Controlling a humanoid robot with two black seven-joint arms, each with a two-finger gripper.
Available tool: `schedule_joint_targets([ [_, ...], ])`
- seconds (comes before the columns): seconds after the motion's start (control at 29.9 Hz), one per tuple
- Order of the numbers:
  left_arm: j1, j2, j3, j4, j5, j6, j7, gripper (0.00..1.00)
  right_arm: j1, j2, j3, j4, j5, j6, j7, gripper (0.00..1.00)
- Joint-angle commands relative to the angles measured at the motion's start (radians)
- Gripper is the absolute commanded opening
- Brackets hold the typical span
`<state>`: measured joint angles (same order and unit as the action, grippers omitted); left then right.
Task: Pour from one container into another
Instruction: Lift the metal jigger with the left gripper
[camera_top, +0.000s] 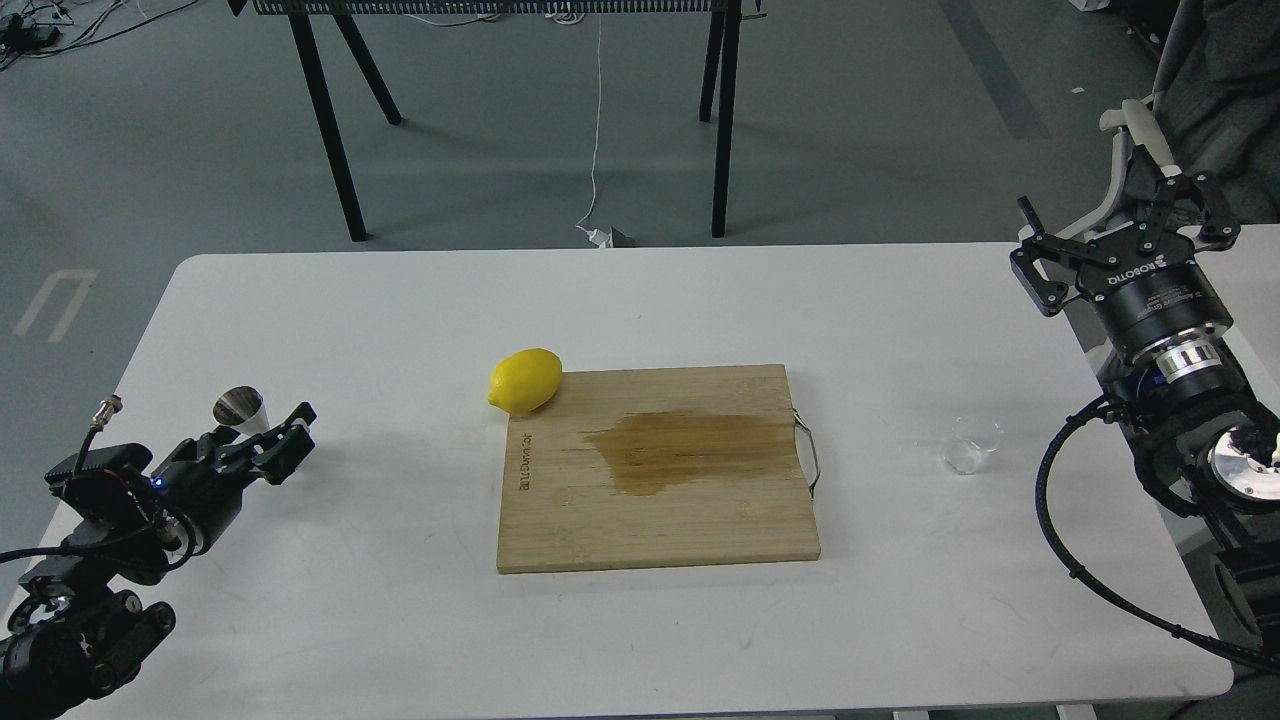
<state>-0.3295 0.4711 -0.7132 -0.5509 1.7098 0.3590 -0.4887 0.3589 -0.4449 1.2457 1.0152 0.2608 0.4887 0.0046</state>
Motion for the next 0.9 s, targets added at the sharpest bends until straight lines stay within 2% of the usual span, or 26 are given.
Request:
schedule_joint_targets([
  [0.0,0.000,0.000,0.015,0.003,-0.001,0.000,0.000,0.90,-0.001,0.000,0.000,0.000,0.000,0.000,0.000,0.99],
  [0.87,-0.036,-0.006,0.080,0.052,-0.003,0.000,0.000,0.59,-0.001,0.000,0.001,0.000,0.000,0.000,0.000,0.99],
])
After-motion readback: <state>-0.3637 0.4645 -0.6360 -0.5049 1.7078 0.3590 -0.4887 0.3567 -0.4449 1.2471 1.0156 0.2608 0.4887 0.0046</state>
